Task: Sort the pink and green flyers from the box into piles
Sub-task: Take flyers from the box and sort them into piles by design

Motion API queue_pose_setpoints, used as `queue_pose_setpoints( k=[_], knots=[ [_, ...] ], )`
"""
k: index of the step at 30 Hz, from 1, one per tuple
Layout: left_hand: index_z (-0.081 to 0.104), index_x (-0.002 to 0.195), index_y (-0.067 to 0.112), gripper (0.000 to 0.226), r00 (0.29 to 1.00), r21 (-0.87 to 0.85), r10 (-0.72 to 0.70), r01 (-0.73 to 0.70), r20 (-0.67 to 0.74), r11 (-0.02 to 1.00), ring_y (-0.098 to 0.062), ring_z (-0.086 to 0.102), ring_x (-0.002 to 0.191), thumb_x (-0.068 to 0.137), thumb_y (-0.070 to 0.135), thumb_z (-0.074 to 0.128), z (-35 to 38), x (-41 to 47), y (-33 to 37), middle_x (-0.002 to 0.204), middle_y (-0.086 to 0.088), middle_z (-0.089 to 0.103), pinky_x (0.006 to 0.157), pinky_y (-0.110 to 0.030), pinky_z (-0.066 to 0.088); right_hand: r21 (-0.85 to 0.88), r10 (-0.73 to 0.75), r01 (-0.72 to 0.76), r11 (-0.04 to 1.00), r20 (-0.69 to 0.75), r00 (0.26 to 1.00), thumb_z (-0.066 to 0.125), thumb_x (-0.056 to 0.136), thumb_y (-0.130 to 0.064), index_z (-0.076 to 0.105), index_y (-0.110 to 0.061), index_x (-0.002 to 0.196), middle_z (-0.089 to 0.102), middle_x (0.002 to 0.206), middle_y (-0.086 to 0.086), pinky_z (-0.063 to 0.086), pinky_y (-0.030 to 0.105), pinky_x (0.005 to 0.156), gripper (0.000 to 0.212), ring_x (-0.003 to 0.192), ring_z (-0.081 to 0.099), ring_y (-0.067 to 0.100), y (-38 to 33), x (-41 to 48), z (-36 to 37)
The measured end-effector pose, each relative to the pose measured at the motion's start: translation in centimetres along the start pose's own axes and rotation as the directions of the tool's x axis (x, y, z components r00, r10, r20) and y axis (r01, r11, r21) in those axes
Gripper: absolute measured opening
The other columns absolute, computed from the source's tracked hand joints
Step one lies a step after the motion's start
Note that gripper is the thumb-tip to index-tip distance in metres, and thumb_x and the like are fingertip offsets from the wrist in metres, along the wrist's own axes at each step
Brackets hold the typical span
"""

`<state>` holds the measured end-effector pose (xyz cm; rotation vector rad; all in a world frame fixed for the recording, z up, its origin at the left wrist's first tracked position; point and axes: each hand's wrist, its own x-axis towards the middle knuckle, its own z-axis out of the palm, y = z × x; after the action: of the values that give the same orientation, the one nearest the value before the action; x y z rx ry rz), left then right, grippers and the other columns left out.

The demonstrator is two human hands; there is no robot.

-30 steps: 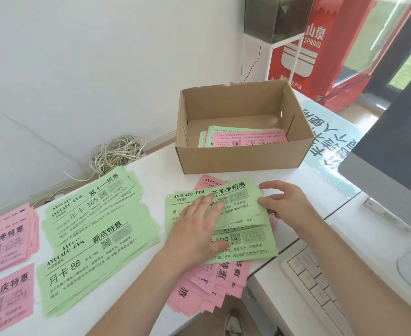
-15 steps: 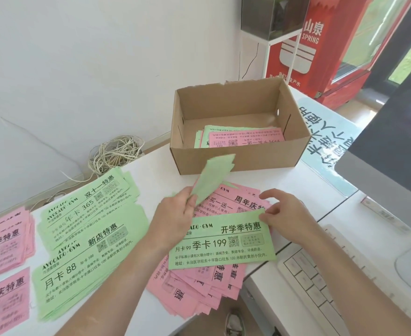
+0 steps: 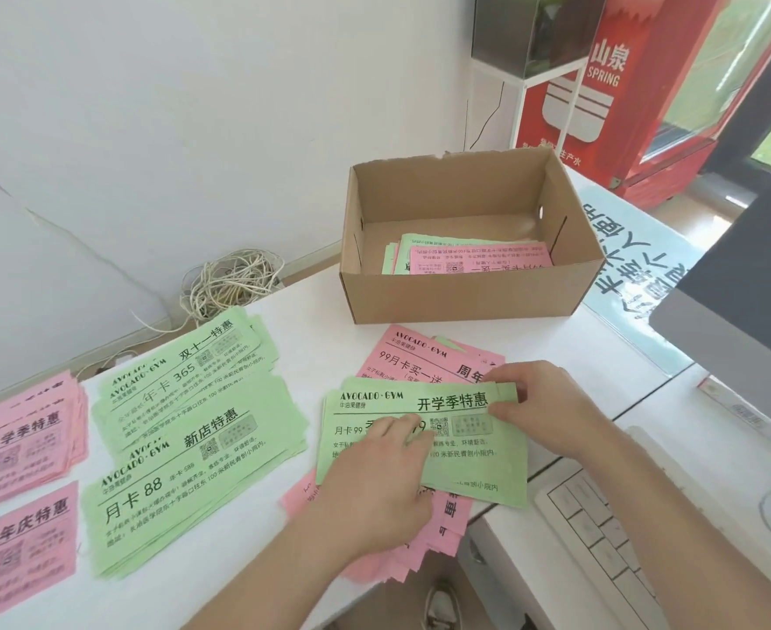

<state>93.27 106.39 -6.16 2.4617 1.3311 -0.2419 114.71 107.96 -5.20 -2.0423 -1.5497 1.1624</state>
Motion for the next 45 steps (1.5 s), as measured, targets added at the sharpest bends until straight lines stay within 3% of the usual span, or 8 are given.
queue_pose_setpoints(
  k=[4, 9, 16, 22, 28, 32, 41, 45],
  knots=[
    [0.017, 0.148, 0.025, 0.088, 0.907, -0.017, -0.079, 0.079, -0.413, 0.997, -0.021, 0.014, 0.143, 0.078, 0.034, 0.07, -0.9, -0.7, -2.7, 0.158, -0.003, 0.018, 0.115, -0.05, 0.025, -0.034, -0.168, 0.165, 0.986, -0.15, 0.974, 0.064, 0.086, -0.012, 0.06, -0.042, 0.073, 0.066, 0.077, -0.015, 0.046, 0.028, 0.061, 0.033, 0.066, 0.056, 0.015, -1.2, -1.8, -0.4],
    [0.069, 0.088, 0.02, 0.021, 0.703, -0.286, -0.208, 0.006, -0.68, 0.958, -0.011, 0.052, 0.102, 0.071, 0.015, 0.082, -1.6, -3.0, -4.7, 0.106, 0.006, 0.062, 0.089, -0.026, 0.043, 0.036, -0.262, 0.285, 0.958, -0.295, 0.919, 0.063, 0.088, -0.005, 0.061, -0.033, 0.073, 0.068, 0.08, -0.017, 0.043, 0.023, 0.054, 0.031, 0.059, 0.054, 0.023, -1.9, -3.1, -0.3],
    [0.073, 0.085, 0.027, 0.021, 0.799, -0.925, -0.569, 0.046, -0.193, 0.378, 0.0, 0.067, 0.083, 0.077, 0.008, 0.077, -0.7, -4.1, -4.5, 0.085, 0.014, 0.073, 0.07, -0.01, 0.048, 0.144, -0.22, 0.254, 0.956, -0.219, 0.951, 0.057, 0.09, 0.0, 0.047, -0.042, 0.103, 0.059, 0.102, -0.013, 0.052, 0.022, 0.061, 0.045, 0.089, 0.063, 0.01, -1.5, -2.5, 1.8],
    [0.072, 0.083, 0.02, 0.016, 0.789, -0.965, -0.595, 0.008, -0.155, 0.262, -0.013, 0.07, 0.083, 0.081, 0.005, 0.074, -0.8, -3.8, -4.3, 0.083, 0.004, 0.075, 0.074, -0.025, 0.056, 0.378, -0.088, 0.203, 0.903, -0.301, 0.95, 0.055, 0.088, 0.006, 0.044, -0.044, 0.12, 0.06, 0.099, 0.006, 0.055, 0.035, 0.076, 0.061, 0.089, 0.066, 0.019, -3.3, -2.7, 2.8],
    [0.059, 0.119, 0.005, 0.048, 0.688, -0.998, -0.724, -0.053, -0.048, 0.016, -0.016, 0.071, 0.092, 0.075, 0.004, 0.077, -1.7, -7.8, -8.1, 0.096, -0.001, 0.075, 0.089, -0.035, 0.054, 0.381, -0.192, 0.196, 0.904, -0.047, 0.98, 0.056, 0.091, 0.002, 0.031, -0.056, 0.123, 0.068, 0.101, -0.007, 0.056, 0.026, 0.066, 0.071, 0.077, 0.064, 0.007, -7.5, -2.7, 5.4],
    [0.05, 0.126, 0.016, 0.059, 0.602, -1.0, -0.798, -0.016, 0.003, -0.016, -0.005, 0.069, 0.09, 0.075, 0.01, 0.079, -1.9, -11.5, -11.9, 0.091, 0.009, 0.075, 0.099, -0.035, 0.046, 0.281, -0.282, 0.262, 0.923, 0.032, 0.959, 0.052, 0.089, 0.007, 0.034, -0.057, 0.118, 0.071, 0.099, -0.014, 0.052, 0.037, 0.056, 0.072, 0.067, 0.064, 0.02, -11.6, -2.3, 9.1],
    [0.06, 0.098, 0.025, 0.039, 0.548, -0.997, -0.836, 0.078, 0.023, 0.024, 0.001, 0.068, 0.08, 0.076, -0.005, 0.074, 0.9, -21.4, -18.2, 0.102, 0.006, 0.069, 0.062, -0.011, 0.049, 0.17, -0.313, 0.275, 0.946, 0.27, 0.911, 0.057, 0.08, 0.005, 0.025, -0.067, 0.127, 0.072, 0.09, -0.002, 0.057, 0.039, 0.067, 0.091, 0.075, 0.067, 0.018, -16.4, -3.8, 17.2],
    [0.053, 0.09, 0.036, 0.034, 0.618, -0.914, -0.783, 0.277, -0.066, 0.296, -0.005, 0.06, 0.068, 0.085, 0.007, 0.069, 3.3, -23.8, -18.8, 0.094, 0.015, 0.065, 0.059, -0.013, 0.044, -0.043, -0.317, 0.339, 0.94, 0.26, 0.912, 0.059, 0.084, -0.008, 0.013, -0.058, 0.136, 0.067, 0.101, -0.016, 0.052, 0.029, 0.072, 0.086, 0.078, 0.06, 0.003, -14.3, -5.4, 21.0]
  ],
)
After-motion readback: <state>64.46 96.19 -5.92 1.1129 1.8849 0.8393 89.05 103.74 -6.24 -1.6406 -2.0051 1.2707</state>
